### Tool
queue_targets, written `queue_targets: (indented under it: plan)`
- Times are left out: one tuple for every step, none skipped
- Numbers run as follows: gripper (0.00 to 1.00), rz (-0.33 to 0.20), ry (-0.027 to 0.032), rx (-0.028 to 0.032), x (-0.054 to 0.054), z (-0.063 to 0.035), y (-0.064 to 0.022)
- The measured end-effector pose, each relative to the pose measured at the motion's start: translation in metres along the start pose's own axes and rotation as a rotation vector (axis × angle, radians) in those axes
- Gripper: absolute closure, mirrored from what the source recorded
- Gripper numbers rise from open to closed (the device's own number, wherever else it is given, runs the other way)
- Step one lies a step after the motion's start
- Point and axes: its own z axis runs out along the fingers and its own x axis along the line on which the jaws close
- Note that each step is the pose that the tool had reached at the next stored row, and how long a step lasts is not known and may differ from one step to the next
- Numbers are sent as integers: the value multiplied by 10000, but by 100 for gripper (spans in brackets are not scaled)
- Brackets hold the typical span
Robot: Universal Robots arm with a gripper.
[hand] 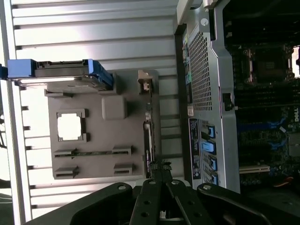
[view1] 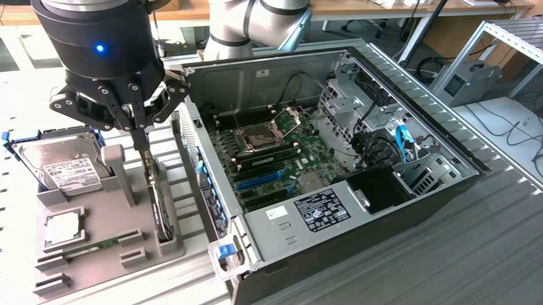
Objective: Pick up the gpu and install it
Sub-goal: 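Reach for the gpu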
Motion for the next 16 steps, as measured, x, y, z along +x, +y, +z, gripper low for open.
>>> queue_targets:
  plan:
    - [89, 0, 0, 0, -1, 0, -4]
    - [89, 0, -1, -1, -1, 0, -10]
    - [89, 0, 0, 0, -1, -1, -14]
    - [89, 0, 0, 0, -2, -1, -19]
    - [89, 0, 1, 0, -2, -1, -25]
    - [89, -1, 0, 0, -3, -1, -30]
    - [89, 0, 0, 0, -3, -2, -39]
    - [89, 0, 0, 0, -4, -2, -49]
    - [89, 0, 0, 0, -5, -2, -55]
    - [89, 0, 0, 0, -5, -2, -59]
    - [89, 0, 0, 0, -5, -2, -64]
    - [89, 0, 0, 0, -6, -3, -69]
    - [89, 0, 0, 0, -6, -3, -75]
    - [89, 0, 0, 0, -6, -3, -80]
    - [89, 0, 0, 0, -7, -4, -85]
    - [89, 0, 0, 0, -7, -4, -89]
